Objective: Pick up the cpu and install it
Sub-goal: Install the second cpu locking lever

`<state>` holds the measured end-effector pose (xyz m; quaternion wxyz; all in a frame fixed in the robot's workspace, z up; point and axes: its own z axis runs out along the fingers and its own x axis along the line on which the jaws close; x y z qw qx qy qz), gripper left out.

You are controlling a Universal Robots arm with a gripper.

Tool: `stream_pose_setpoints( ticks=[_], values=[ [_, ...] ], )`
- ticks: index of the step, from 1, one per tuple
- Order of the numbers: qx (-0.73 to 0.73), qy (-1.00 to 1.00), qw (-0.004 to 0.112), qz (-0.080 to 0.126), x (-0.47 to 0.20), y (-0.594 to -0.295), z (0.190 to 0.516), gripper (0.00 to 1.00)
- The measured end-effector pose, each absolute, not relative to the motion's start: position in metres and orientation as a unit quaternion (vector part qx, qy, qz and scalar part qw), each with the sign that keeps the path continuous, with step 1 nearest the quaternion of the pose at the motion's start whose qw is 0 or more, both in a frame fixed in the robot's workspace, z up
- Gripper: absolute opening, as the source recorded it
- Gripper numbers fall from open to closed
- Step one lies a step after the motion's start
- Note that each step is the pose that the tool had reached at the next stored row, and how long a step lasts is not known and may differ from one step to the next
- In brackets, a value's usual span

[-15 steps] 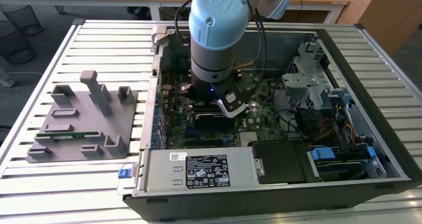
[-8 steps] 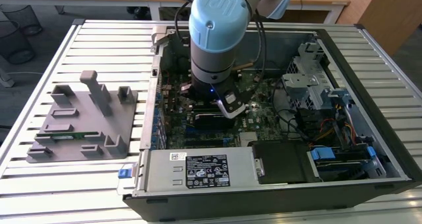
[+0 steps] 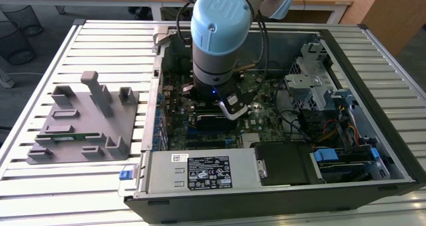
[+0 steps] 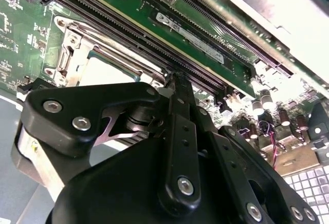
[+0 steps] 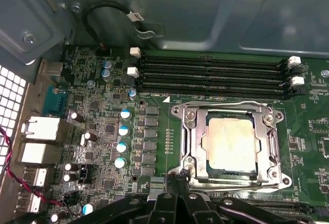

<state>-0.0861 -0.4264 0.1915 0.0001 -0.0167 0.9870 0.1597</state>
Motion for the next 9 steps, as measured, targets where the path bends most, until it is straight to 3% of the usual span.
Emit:
stream_pose_setpoints(
  ticks=[9],
  values=[
    [-0.017,0.986,0.0,0.164,-0.0861,-0.4264,0.1896,0.11]
  ],
)
